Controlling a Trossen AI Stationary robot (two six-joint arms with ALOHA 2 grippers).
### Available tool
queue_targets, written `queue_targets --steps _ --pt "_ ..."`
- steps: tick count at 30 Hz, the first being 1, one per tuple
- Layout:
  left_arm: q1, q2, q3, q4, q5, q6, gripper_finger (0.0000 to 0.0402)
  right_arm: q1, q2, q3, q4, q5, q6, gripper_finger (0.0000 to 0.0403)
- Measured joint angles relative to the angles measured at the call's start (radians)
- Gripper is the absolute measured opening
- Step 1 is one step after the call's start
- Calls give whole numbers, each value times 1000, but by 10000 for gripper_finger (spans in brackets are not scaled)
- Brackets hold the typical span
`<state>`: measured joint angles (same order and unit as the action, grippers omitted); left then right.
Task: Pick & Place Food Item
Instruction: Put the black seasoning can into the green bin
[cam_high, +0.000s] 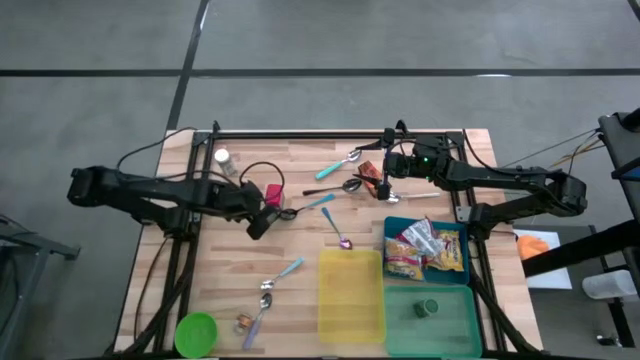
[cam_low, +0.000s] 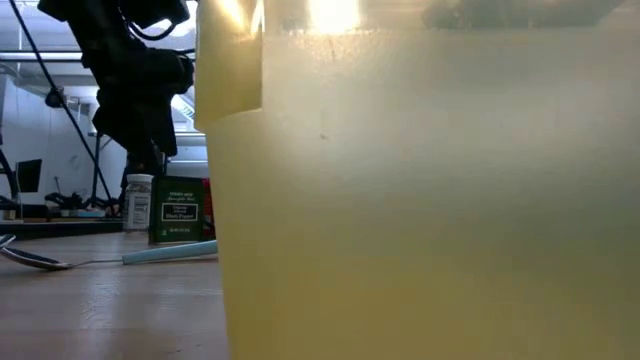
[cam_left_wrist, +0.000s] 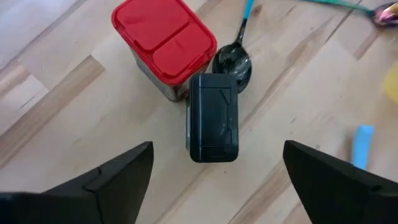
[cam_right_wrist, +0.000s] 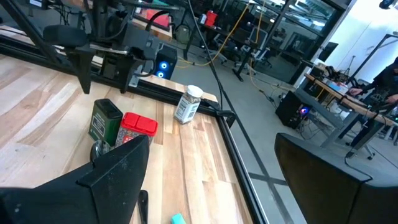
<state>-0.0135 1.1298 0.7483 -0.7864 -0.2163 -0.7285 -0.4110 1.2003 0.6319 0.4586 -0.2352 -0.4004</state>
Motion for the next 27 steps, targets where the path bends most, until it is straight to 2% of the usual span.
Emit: queue_targets --steps 10,23,27 --pt "-1 36 -1 43 0 47 367 0 0 0 -7 0 0 345" --pt "0 196 -2 102 -4 78 366 0 0 0 -14 0 0 345" --pt "0 233 -2 109 -5 78 346 0 0 0 -14 0 0 345"
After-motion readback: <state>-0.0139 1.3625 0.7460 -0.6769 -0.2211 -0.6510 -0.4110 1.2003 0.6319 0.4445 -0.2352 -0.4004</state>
